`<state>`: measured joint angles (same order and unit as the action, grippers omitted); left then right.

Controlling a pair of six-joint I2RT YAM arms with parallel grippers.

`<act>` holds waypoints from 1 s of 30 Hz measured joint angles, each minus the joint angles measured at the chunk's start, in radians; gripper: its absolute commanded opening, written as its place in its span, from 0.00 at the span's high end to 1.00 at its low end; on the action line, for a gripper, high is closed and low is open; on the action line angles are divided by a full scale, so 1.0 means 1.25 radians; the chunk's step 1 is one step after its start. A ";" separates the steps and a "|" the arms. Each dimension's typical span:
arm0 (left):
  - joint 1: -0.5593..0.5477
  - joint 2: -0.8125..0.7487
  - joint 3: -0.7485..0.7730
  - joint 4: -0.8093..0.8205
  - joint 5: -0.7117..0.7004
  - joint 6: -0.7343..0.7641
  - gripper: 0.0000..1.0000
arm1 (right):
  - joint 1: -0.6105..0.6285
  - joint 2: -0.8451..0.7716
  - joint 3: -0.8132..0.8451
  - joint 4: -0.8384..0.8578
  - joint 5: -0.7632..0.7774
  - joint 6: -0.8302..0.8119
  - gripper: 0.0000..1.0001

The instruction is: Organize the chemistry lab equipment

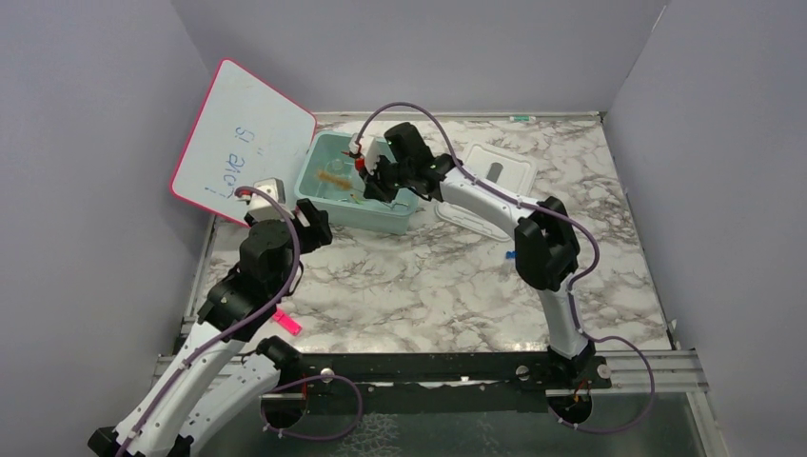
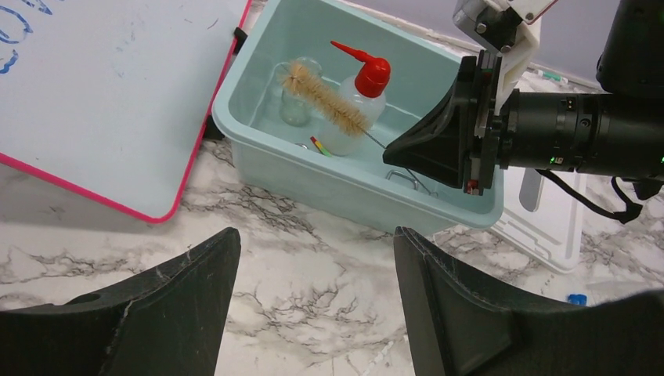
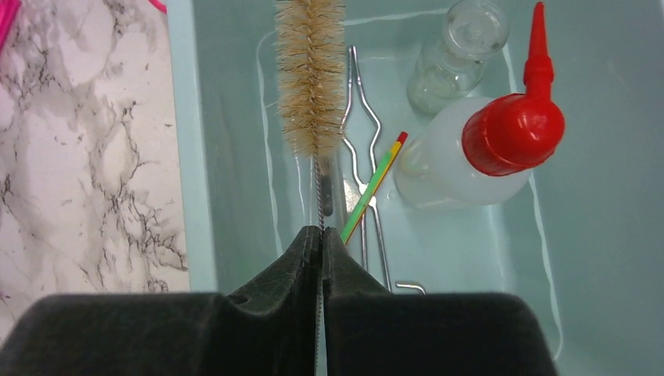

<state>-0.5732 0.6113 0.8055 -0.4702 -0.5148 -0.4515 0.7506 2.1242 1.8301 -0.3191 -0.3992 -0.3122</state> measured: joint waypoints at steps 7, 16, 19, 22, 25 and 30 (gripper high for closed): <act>0.000 0.015 0.000 0.005 0.016 0.001 0.25 | 0.000 0.021 0.041 -0.073 -0.028 -0.035 0.67; 0.000 0.016 -0.002 0.030 0.084 0.013 0.21 | 0.000 -0.035 0.014 -0.069 0.005 0.065 0.66; 0.000 0.017 -0.004 0.050 0.133 0.020 0.15 | 0.000 -0.142 -0.063 -0.060 0.064 0.135 0.65; 0.000 0.029 -0.004 0.073 0.196 0.026 0.10 | 0.000 -0.278 -0.149 -0.043 0.143 0.213 0.64; 0.000 0.045 -0.003 0.089 0.251 0.030 0.08 | 0.000 -0.417 -0.240 -0.026 0.228 0.281 0.63; 0.000 0.074 -0.003 0.095 0.333 0.030 0.08 | 0.000 -0.583 -0.384 -0.058 0.386 0.408 0.60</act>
<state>-0.5732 0.7033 0.8017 -0.3511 -0.0986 -0.4145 0.7506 1.3952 1.3502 -0.3916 0.0837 0.1978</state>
